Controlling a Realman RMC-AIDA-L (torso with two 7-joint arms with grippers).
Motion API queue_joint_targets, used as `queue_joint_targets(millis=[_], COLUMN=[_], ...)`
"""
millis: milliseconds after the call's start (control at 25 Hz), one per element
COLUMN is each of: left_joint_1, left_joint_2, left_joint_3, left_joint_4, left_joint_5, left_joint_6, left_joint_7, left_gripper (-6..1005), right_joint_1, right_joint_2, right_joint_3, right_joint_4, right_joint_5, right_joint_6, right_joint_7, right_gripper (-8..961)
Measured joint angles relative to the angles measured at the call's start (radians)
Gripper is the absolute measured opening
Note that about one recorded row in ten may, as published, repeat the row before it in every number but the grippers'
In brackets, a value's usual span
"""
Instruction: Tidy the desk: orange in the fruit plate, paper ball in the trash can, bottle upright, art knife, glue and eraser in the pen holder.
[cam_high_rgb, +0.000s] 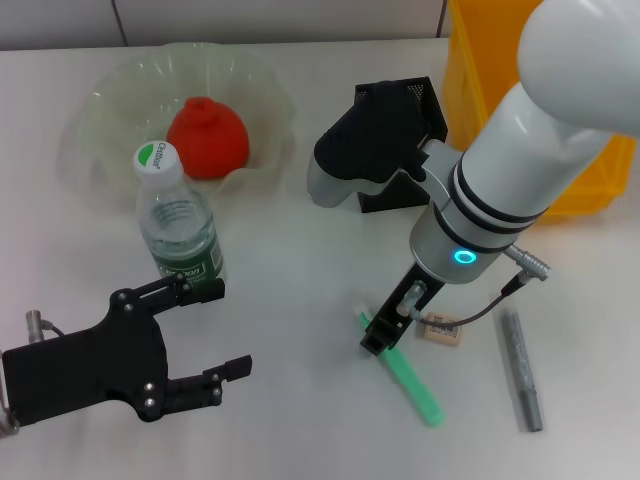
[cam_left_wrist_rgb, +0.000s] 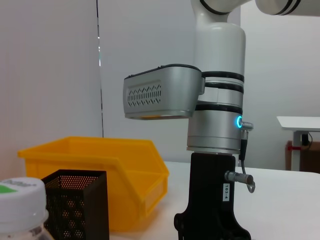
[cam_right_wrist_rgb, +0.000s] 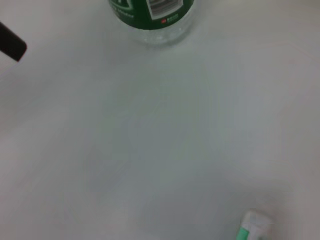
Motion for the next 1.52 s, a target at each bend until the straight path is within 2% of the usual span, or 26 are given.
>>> queue_joint_targets(millis=[120,320,1040,1160,1200,1240,1360,1400,1440,1520], left_joint_1=[0.000,0.000,-0.007,-0.007,-0.006,-0.006,-0.006,-0.006,-0.006,-0.006], left_joint_2=[0.000,0.000,0.000,0.000,0.000,0.000,0.000,0.000,0.000,0.000], left_joint_3=[0.000,0.000,0.000,0.000,-0.001,-0.001,-0.002,-0.004,-0.004,-0.007], left_joint_4=[0.000,0.000,0.000,0.000,0.000,0.000,0.000,0.000,0.000,0.000], left_joint_5=[0.000,0.000,0.000,0.000,0.000,0.000,0.000,0.000,0.000,0.000], left_joint_6=[0.000,-0.006,-0.004,-0.004,-0.004,-0.004,-0.005,-0.006,-0.006,-0.006], left_joint_7=[0.000,0.000,0.001,0.001,0.001,0.001,0.001,0.001,0.001,0.001], left_gripper=[799,799,800,800,800,800,800,800,799,799], right_joint_1=[0.000,0.009,0.019,0.005,-0.013,-0.013,-0.047,-0.077,-0.077,-0.112], right_joint_2=[0.000,0.000,0.000,-0.002,-0.004,-0.004,-0.005,-0.007,-0.007,-0.008], right_joint_3=[0.000,-0.008,-0.034,0.001,0.061,0.061,0.179,0.265,0.265,0.348], right_joint_4=[-0.001,0.001,0.008,-0.019,-0.059,-0.059,-0.129,-0.187,-0.187,-0.250], right_joint_5=[0.002,0.021,0.025,0.031,0.032,0.032,0.036,0.045,0.045,0.051], right_joint_6=[-0.001,-0.004,-0.008,-0.021,-0.041,-0.041,-0.082,-0.101,-0.101,-0.107], right_joint_7=[-0.001,-0.004,-0.021,-0.041,-0.064,-0.064,-0.109,-0.143,-0.143,-0.175], right_gripper=[471,333,168,168,168,169,169,169,169,169])
